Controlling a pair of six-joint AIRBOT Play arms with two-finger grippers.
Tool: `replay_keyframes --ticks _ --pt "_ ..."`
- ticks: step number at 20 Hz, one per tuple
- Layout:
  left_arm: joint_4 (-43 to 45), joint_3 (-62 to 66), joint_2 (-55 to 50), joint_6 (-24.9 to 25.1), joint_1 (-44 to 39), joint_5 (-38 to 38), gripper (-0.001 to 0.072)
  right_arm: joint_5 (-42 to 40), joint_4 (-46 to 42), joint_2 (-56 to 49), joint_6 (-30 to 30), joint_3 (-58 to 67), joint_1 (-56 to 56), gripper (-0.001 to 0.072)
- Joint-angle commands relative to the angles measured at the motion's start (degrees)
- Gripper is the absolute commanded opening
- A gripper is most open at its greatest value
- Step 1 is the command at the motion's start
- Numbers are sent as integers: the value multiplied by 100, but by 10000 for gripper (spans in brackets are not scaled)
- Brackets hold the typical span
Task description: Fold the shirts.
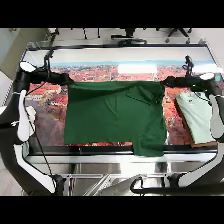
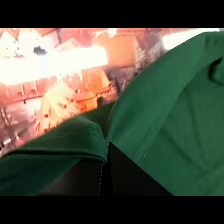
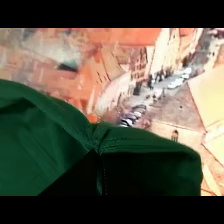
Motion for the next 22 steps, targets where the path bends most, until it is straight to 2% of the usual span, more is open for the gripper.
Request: replay_keyframes --ticks 1,3,5,9,16,22 --pt "623 595 -535 -315 33 -813 15 407 -654 -210 85 133 -28 20" --pt "1276 623 -503 -398 33 -1154 15 815 -1436 -140 433 133 -9 21" --pt "1598 619 -509 -428 28 -1552 15 1189 -1615 -114 601 133 -11 20" --pt "1683 619 -540 -459 11 -1384 15 1331 -2319 -144 1165 116 -7 21" --pt "1676 612 -955 -520 -63 -1432 16 1274 -2291 -356 1178 116 120 22" --pt "1676 621 -1014 -546 -149 -1036 25 953 -2288 -369 1176 116 210 22"
